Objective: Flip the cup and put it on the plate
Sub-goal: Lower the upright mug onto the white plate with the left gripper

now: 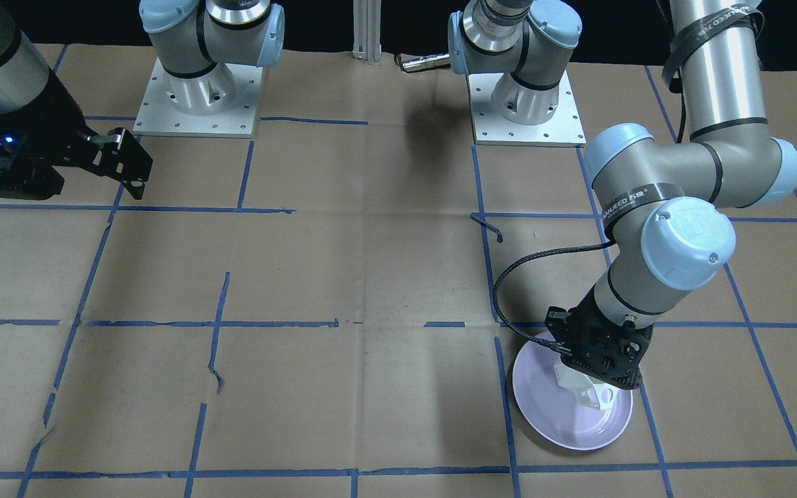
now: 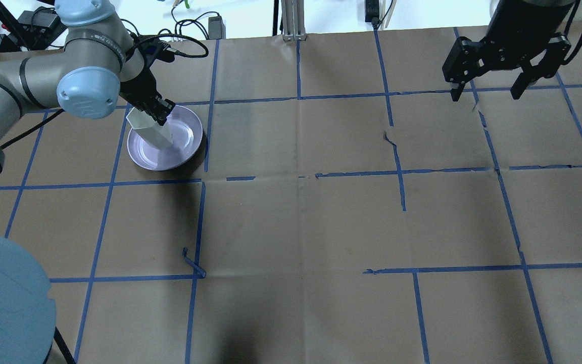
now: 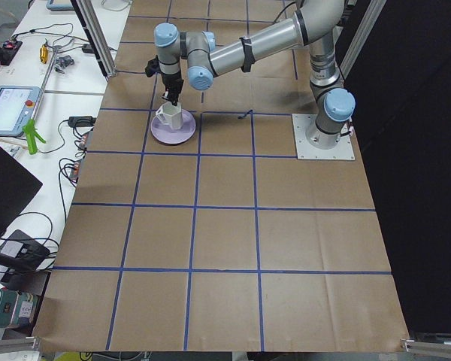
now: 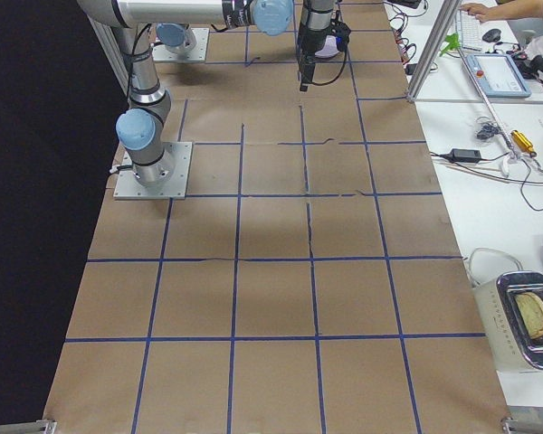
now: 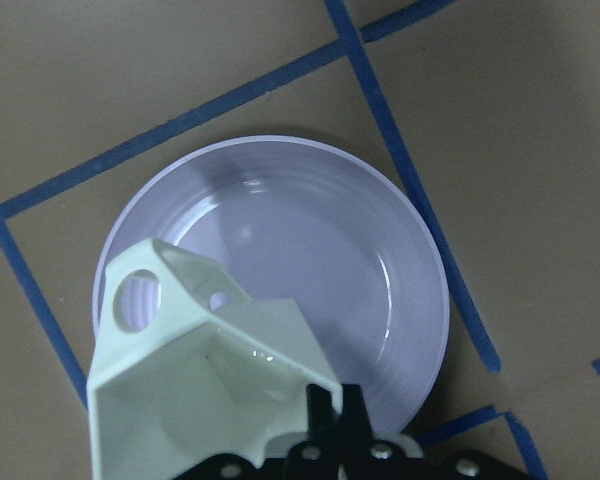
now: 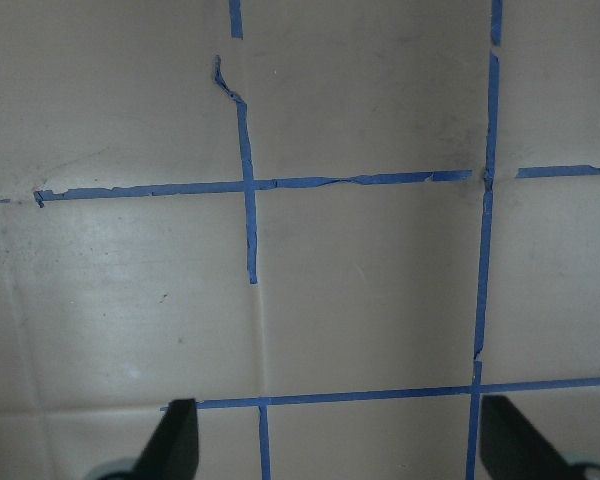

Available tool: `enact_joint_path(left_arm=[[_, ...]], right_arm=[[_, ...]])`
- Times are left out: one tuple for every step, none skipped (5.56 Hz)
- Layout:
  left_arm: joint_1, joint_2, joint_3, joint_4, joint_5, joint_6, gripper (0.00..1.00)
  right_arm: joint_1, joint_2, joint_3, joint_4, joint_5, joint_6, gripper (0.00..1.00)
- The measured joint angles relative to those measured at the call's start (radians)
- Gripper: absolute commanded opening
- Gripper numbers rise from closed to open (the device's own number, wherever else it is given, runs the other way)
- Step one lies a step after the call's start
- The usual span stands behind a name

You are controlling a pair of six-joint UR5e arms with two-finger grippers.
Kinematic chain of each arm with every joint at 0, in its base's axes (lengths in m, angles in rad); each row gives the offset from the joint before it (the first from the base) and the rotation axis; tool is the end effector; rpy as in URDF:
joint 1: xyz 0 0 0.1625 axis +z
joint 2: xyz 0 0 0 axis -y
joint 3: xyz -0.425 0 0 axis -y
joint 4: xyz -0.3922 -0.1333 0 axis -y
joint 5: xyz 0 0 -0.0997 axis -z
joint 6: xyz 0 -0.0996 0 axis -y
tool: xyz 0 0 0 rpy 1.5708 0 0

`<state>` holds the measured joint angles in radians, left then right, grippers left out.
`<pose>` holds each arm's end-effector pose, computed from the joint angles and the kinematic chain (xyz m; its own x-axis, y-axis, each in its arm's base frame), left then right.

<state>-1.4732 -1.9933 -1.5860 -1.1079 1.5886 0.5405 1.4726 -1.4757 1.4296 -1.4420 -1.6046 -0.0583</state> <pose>-0.0693 -0.6415 0.2868 -0.9033 0.4280 -0.0282 0.4285 0.9035 -0.0124 0.0780 -0.5335 0.4962 -0.9989 0.0373 0.0288 0.0396 0.9956 0.0844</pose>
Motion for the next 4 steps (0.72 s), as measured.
enact_joint_path(left_arm=[[-0.005,-0.005,-0.006,0.001,0.0,0.002,0.06],[-0.007,-0.007,-0.008,0.001,-0.001,0.005,0.29],[-0.008,-0.011,-0.011,0.001,0.0,0.009,0.92],[-0.008,-0.014,-0.012,0.0,0.0,0.009,0.96]], right_arm=[[0.0,0.0,0.0,0.0,0.0,0.0,1.0],[0.0,0.0,0.0,0.0,0.0,0.0,1.0],[0.0,0.0,0.0,0.0,0.0,0.0,1.0],[0.0,0.0,0.0,0.0,0.0,0.0,1.0]])
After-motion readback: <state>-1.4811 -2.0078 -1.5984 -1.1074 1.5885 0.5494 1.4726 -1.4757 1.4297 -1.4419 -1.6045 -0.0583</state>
